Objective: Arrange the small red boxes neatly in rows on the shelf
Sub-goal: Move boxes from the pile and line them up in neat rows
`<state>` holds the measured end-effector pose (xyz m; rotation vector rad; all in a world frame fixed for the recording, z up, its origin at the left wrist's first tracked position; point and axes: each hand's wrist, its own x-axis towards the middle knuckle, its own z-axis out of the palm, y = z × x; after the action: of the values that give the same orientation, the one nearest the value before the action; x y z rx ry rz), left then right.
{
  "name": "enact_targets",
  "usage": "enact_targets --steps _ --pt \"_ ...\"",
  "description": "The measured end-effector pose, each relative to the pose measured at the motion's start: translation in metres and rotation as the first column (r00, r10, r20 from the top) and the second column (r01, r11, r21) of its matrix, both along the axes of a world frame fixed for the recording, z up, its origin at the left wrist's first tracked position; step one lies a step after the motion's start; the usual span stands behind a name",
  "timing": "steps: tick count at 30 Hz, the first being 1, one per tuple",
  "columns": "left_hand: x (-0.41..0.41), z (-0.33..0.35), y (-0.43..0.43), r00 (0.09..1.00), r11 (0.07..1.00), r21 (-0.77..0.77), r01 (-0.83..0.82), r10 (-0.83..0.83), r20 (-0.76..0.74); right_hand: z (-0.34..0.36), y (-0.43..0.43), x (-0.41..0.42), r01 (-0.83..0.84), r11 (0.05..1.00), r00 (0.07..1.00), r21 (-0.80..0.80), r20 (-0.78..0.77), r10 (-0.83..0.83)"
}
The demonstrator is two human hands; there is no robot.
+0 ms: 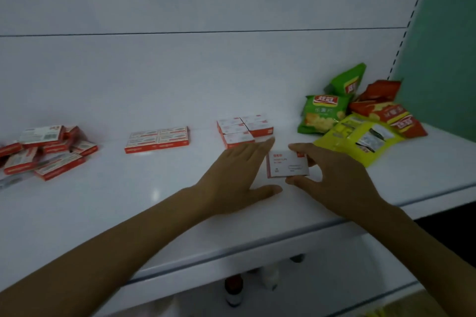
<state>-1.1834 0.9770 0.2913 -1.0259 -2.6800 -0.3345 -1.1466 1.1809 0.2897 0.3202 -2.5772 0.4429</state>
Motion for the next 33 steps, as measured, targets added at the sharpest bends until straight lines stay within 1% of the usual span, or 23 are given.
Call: enact_targets --steps 5,8,10,11,15,17,19,21,22,24,26,30,33 --pt "-0.027 -0.005 0.032 0.998 0.991 0.122 -0.048 0.042 0.046 0.003 0.025 -0.020 0.006 1.000 1.000 0.004 -0.007 -0.006" --pt "-0.035 -0.010 0.042 0.993 0.977 0.175 -0.121 0.117 0.033 0.014 0.027 -0.045 0.033 0.991 0.999 0.130 -0.003 -0.033" --pt "-0.038 -0.013 0.040 0.987 0.975 0.156 -0.161 0.161 0.012 0.025 0.023 -0.068 0.068 0.968 0.996 0.240 0.040 -0.080" --pt "-0.041 -0.014 0.037 0.985 0.973 0.154 -0.172 0.174 -0.002 0.030 0.021 -0.080 0.065 0.961 0.994 0.269 0.067 -0.086" --pt "-0.054 -0.017 0.020 0.963 0.953 0.156 -0.260 0.268 -0.033 0.034 0.013 -0.118 -0.035 0.954 0.971 0.298 0.235 -0.038" --pt "-0.060 -0.022 0.019 0.956 0.948 0.125 -0.293 0.293 0.015 0.023 0.014 -0.131 -0.072 0.946 0.949 0.315 0.313 -0.032" --pt "-0.064 -0.025 0.020 0.957 0.950 0.122 -0.288 0.283 0.056 0.009 0.017 -0.139 -0.075 0.966 0.941 0.248 0.338 -0.014" --pt "-0.066 -0.028 0.020 0.958 0.951 0.117 -0.287 0.282 0.053 0.001 0.019 -0.143 -0.081 0.983 0.943 0.165 0.332 0.022" --pt "-0.066 -0.028 0.020 0.958 0.952 0.111 -0.287 0.284 0.039 -0.001 0.020 -0.144 -0.084 0.984 0.949 0.157 0.312 0.031" --pt "-0.066 -0.029 0.019 0.961 0.954 0.110 -0.277 0.277 0.016 -0.002 0.019 -0.145 -0.088 0.978 0.962 0.189 0.273 0.034" --pt "-0.066 -0.028 0.018 0.962 0.955 0.112 -0.274 0.273 0.029 -0.001 0.018 -0.147 -0.086 0.976 0.967 0.201 0.251 0.033" --pt "-0.065 -0.029 0.019 0.962 0.955 0.118 -0.271 0.267 0.048 -0.002 0.018 -0.152 -0.056 0.986 0.973 0.157 0.228 0.019" --pt "-0.065 -0.030 0.019 0.964 0.958 0.108 -0.265 0.261 0.051 -0.010 0.014 -0.154 -0.036 0.988 0.987 0.148 0.161 0.012"
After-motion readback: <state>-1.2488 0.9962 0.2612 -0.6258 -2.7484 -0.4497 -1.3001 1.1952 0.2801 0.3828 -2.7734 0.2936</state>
